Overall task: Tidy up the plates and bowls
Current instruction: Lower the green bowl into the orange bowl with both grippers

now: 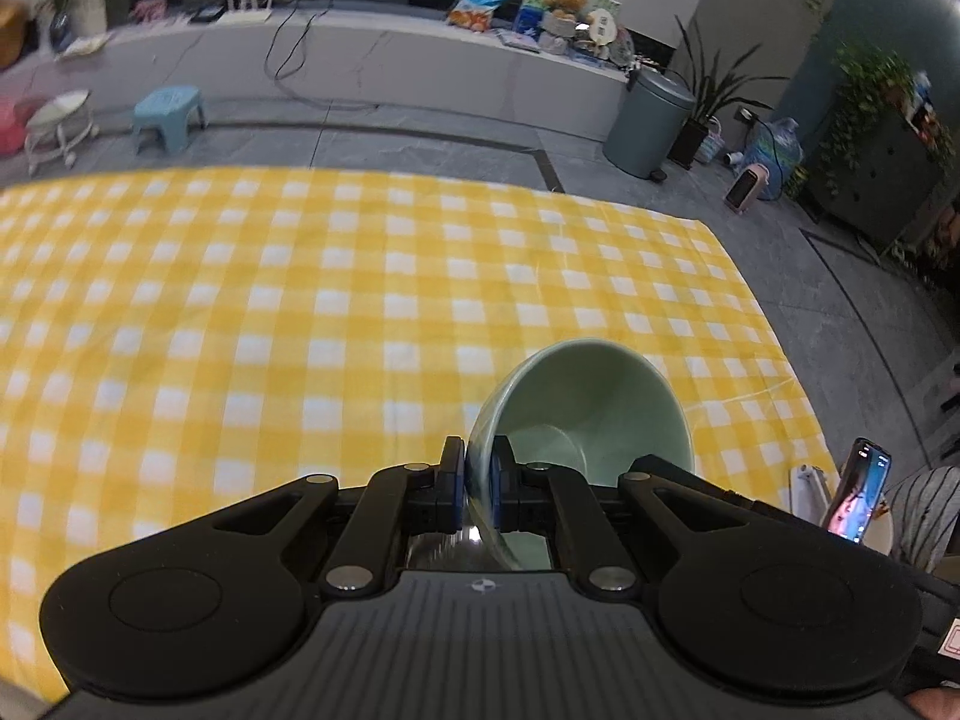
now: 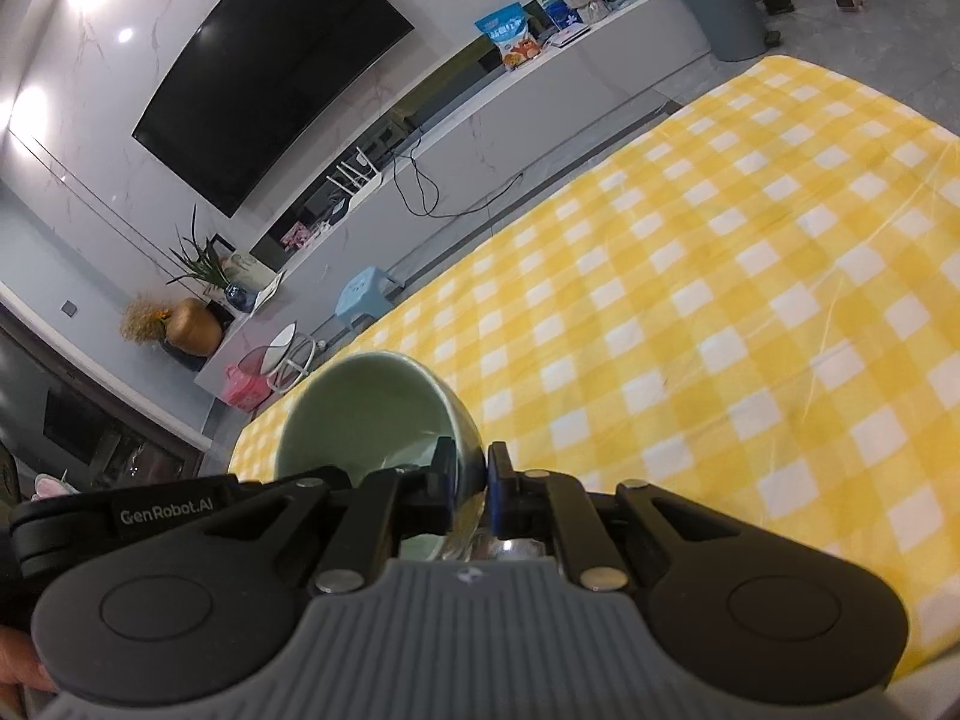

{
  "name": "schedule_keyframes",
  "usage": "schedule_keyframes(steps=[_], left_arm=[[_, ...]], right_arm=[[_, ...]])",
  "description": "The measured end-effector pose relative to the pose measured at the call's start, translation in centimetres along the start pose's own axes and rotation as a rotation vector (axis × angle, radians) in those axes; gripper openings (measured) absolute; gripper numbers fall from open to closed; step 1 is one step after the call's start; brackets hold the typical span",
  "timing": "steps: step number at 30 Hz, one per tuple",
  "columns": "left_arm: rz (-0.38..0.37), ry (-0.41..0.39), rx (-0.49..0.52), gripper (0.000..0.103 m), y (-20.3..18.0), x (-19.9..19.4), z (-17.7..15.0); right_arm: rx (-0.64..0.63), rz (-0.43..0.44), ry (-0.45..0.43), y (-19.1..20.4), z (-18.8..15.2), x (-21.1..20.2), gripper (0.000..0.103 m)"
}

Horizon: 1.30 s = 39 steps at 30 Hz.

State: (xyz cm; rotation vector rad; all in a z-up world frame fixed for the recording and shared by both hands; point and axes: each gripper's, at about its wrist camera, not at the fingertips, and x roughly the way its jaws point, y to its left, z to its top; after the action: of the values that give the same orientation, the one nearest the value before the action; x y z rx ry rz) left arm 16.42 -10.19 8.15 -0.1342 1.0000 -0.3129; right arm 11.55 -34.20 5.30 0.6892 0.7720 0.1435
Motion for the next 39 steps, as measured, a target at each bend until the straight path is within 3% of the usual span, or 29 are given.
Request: schedule_keyframes(steps=[8, 13, 22, 32, 39], left_arm=[[-0.013, 0.069, -0.11, 0.009, 2.1, 1.3, -2.3], [0.016, 0.13, -0.122, 0.009, 2.5, 2.8, -3.3], [0.073, 0.182, -0.066, 0.008, 2.1, 3.7, -4.0], [0.161, 0.183, 0.021, 0.007, 1.0, 3.9, -3.8], [0.185, 0.164, 0.069, 0.007, 0.3, 3.8, -3.8]], right_arm=[[0.011, -0.041, 0.061, -0.7, -2.2, 0.7, 0.008], [-0.047, -0.082, 0.096, -0.8, -3.0, 1.9, 0.008], [-0.144, -0.113, 0.118, -0.6, -3.4, 3.1, 0.007], [-0.297, -0.183, 0.111, 1.0, -4.2, 3.8, 0.007], [-0.332, -0.196, 0.113, 1.3, -4.2, 3.7, 0.007]])
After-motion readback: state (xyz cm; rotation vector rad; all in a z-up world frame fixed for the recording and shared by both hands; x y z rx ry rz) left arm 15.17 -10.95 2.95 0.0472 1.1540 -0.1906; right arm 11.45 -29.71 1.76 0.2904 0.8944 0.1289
